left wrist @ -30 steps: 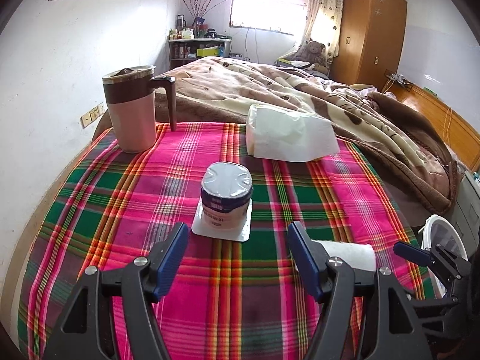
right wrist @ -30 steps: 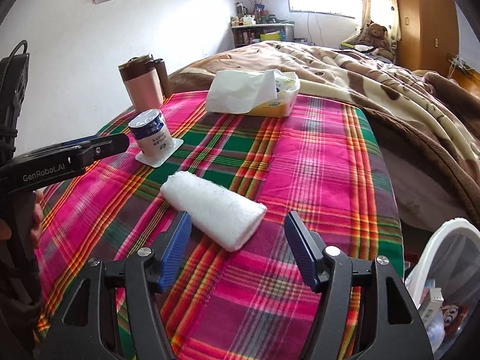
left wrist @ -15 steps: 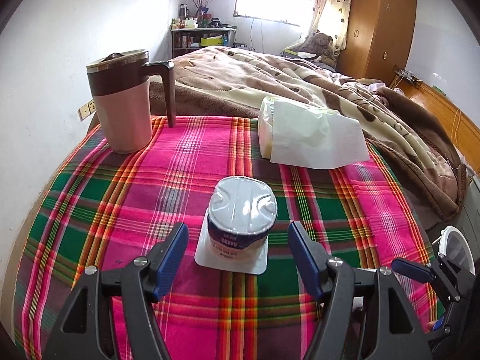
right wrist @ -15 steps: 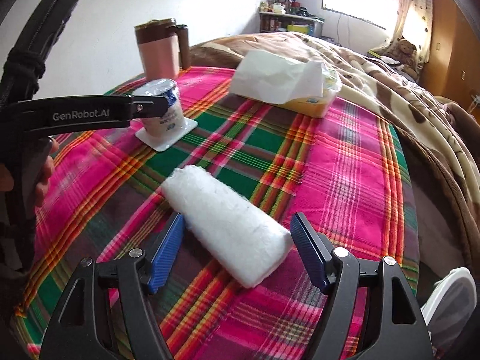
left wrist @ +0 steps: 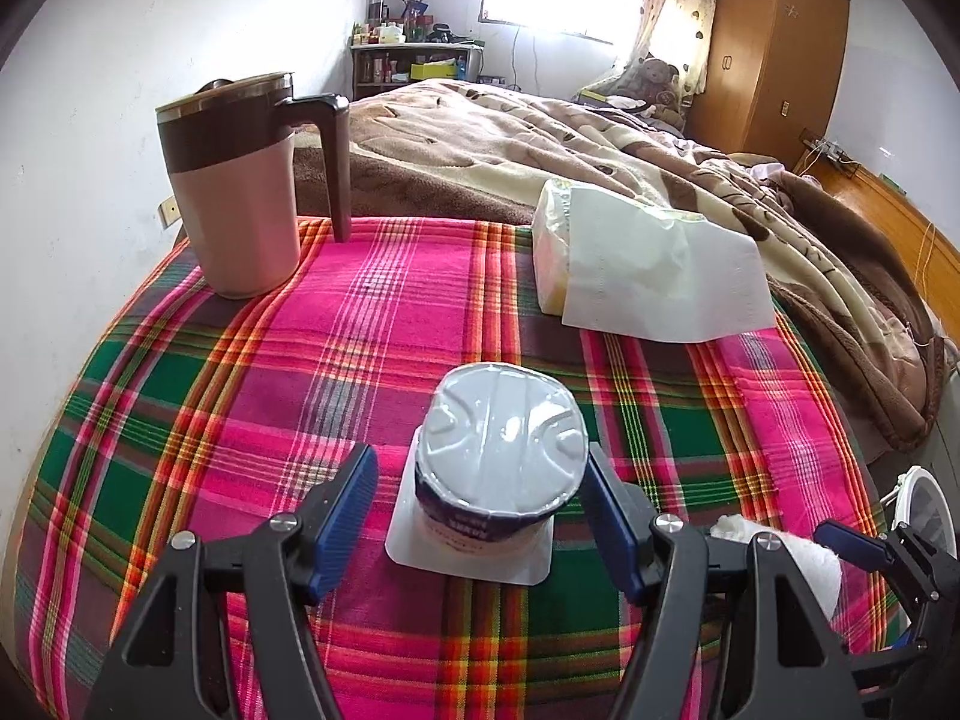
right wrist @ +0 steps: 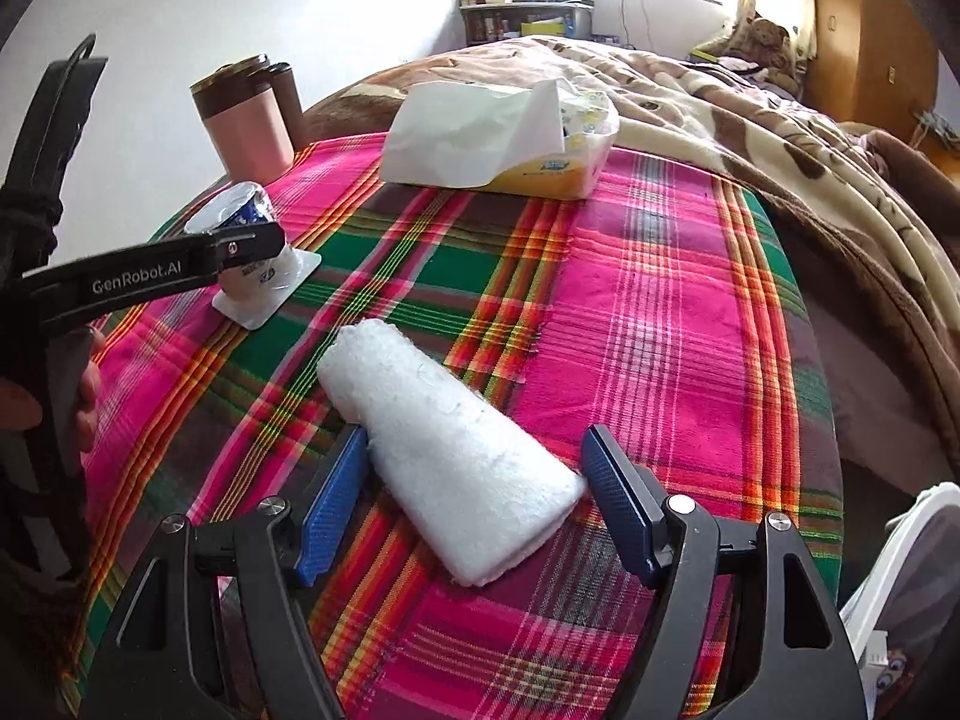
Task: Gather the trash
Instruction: 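Grasp the white-lidded yogurt cup with the left tool while the right tool grasps the white foam sleeve, then carry the yogurt cup and white foam sleeve over the wastebasket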
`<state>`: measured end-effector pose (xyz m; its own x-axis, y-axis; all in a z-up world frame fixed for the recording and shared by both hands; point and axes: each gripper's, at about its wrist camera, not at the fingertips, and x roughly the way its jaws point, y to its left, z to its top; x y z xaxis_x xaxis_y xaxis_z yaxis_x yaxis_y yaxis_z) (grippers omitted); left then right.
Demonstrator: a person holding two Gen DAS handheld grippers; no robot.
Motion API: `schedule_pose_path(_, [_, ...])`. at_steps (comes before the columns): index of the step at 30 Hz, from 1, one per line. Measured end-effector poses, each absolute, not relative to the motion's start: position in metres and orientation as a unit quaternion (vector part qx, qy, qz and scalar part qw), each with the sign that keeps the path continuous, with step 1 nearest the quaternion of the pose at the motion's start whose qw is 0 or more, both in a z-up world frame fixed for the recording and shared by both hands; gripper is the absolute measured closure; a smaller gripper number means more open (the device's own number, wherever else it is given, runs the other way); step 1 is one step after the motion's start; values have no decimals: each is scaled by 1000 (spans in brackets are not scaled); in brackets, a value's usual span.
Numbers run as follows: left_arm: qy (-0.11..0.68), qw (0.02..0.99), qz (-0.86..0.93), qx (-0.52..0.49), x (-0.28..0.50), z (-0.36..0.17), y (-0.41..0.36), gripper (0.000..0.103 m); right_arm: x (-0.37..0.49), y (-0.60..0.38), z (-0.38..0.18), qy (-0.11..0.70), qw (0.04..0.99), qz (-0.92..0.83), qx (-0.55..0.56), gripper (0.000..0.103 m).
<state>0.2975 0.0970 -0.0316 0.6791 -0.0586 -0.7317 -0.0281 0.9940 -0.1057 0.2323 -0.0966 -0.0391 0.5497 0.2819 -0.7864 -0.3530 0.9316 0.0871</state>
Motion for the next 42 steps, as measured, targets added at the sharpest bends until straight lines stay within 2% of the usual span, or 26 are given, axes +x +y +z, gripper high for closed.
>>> schedule_pose_path(4, [400,915,-6,-50,298,-33,96,51,232,-97,-39,436,882,174,-42,37])
schedule_pose_path(5, [398,916,-4,-49,298,-32,96,52,231,-96,-39,436,882,173,-40,39])
schedule_pose_path(10, [395,918,-2,-44,294,-31,95,52,231,-102,-39,435,882,176,-27,53])
schedule_pose_path(20, [386,921,-13,-40,269,-21,88,52,222,-105,-36,427,886,179,-11,70])
schedule_pose_path(42, [344,936,-72,-31,180,23,36,52,169,-148,0,375,913,155,45,72])
